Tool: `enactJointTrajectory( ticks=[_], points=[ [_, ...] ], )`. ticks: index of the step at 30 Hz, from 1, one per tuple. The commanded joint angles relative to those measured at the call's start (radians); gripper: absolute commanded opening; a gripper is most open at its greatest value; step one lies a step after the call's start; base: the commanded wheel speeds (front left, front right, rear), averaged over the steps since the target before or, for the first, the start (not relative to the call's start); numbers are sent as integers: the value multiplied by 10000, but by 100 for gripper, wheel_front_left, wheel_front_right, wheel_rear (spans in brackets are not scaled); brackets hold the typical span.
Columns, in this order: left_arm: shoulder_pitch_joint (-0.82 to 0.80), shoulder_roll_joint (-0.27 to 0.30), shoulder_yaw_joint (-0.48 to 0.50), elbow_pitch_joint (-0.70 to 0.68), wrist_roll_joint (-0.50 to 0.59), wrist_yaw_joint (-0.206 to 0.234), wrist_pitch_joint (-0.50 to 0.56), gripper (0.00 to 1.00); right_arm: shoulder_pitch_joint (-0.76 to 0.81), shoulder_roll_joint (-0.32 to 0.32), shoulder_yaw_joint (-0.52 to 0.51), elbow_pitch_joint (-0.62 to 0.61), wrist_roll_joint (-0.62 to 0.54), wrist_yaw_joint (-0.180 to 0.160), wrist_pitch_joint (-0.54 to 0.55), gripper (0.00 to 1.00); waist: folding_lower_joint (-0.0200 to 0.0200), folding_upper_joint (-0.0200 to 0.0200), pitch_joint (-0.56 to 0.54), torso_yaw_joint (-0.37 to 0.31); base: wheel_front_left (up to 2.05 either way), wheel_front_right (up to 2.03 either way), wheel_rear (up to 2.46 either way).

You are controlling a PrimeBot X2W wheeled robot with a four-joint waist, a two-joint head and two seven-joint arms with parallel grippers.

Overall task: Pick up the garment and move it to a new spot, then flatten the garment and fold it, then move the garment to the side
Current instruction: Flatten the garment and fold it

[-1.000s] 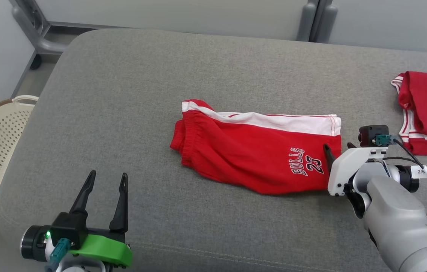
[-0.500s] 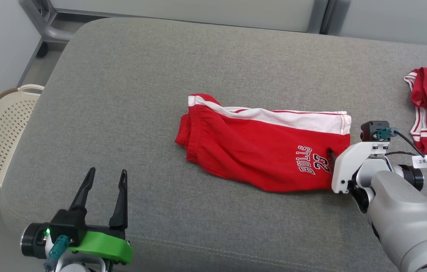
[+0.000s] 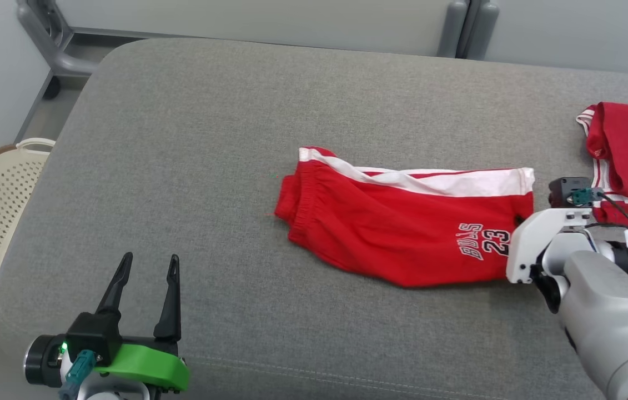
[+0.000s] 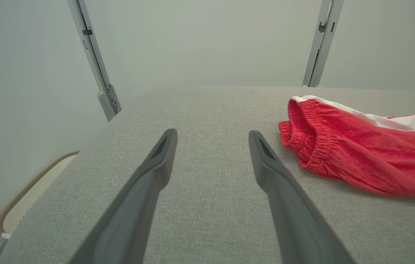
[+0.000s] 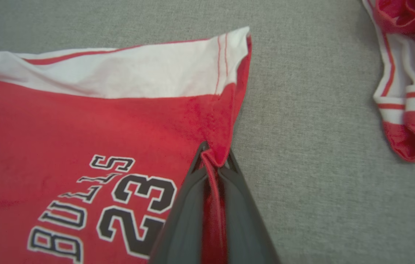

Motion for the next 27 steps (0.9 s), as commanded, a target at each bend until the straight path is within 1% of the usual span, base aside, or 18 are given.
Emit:
enactJointTrajectory(
  ticks=[1,3,7,11,12,14,20,24,27],
  points=[
    [73,0,14,-28,42,-22,0,100,131,-319,57,48,16,-23,-102,0,0,-1,-166,-199,0,0,0],
    [96,-19,7,-55,59,-23,0,100,133,-409,136,13,107,-21,-143,0,0,-1,-219,-295,0,0,0],
    [181,-49,6,-59,58,-23,0,100,224,-350,425,-421,575,-20,31,0,0,-1,-276,-494,0,0,0],
    [193,-70,-23,0,49,-24,-1,100,394,-146,720,-1427,1838,-20,502,0,0,-1,-347,-620,0,0,0],
    [193,-70,-23,0,49,-24,-1,100,394,-146,720,-1427,1838,-20,502,0,0,-1,-347,-620,0,0,0],
    [193,-81,-27,22,44,-24,0,100,547,-122,982,-2162,2662,-18,925,0,0,-1,-398,-653,0,0,0],
    [259,-97,-88,64,8,-25,0,100,949,-597,1974,-4482,5084,-15,1969,0,0,-1,-537,-672,0,0,0],
    [244,-129,-168,82,-21,-25,0,100,1157,-800,2465,-5582,6405,-14,2394,0,0,-1,-604,-570,0,0,0],
    [219,-154,-219,79,-41,-25,0,100,1279,-818,2773,-6130,7216,-14,2663,0,0,-1,-646,-463,0,0,0]
  ],
)
